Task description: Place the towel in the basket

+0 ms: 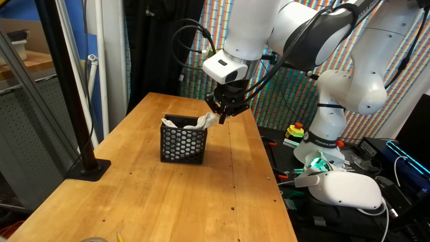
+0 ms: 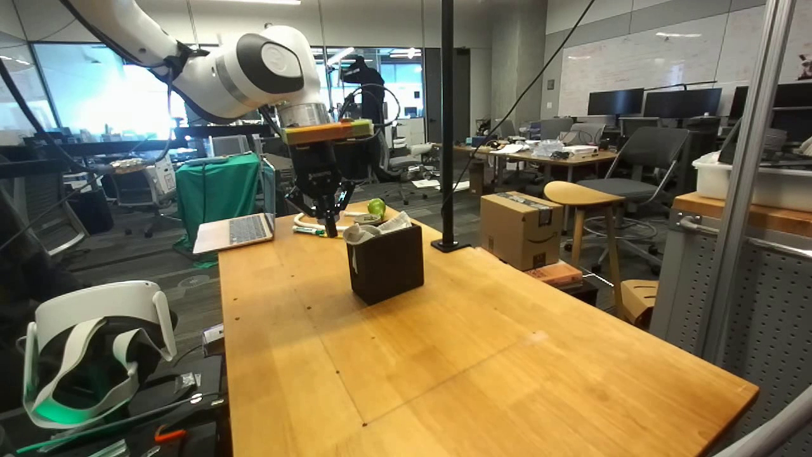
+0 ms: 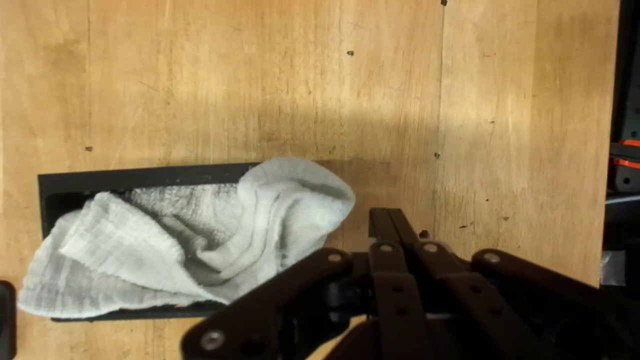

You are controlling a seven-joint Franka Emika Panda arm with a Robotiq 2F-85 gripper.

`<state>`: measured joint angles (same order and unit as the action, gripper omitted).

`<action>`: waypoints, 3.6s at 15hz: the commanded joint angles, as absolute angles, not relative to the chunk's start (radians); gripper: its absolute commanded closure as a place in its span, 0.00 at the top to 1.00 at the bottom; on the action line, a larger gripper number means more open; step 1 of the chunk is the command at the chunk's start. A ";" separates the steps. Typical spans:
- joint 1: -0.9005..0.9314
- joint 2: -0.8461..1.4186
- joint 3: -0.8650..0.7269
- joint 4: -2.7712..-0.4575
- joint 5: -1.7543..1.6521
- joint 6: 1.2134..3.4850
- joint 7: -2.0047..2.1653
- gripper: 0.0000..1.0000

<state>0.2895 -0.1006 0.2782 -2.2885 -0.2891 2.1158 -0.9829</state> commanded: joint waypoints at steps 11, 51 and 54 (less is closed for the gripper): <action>0.279 -0.092 0.263 -2.282 -0.394 2.172 -0.970 0.05; 0.219 0.164 0.244 -2.099 -0.286 2.357 -1.164 0.05; 0.211 0.239 0.250 -2.058 -0.238 2.355 -1.238 0.05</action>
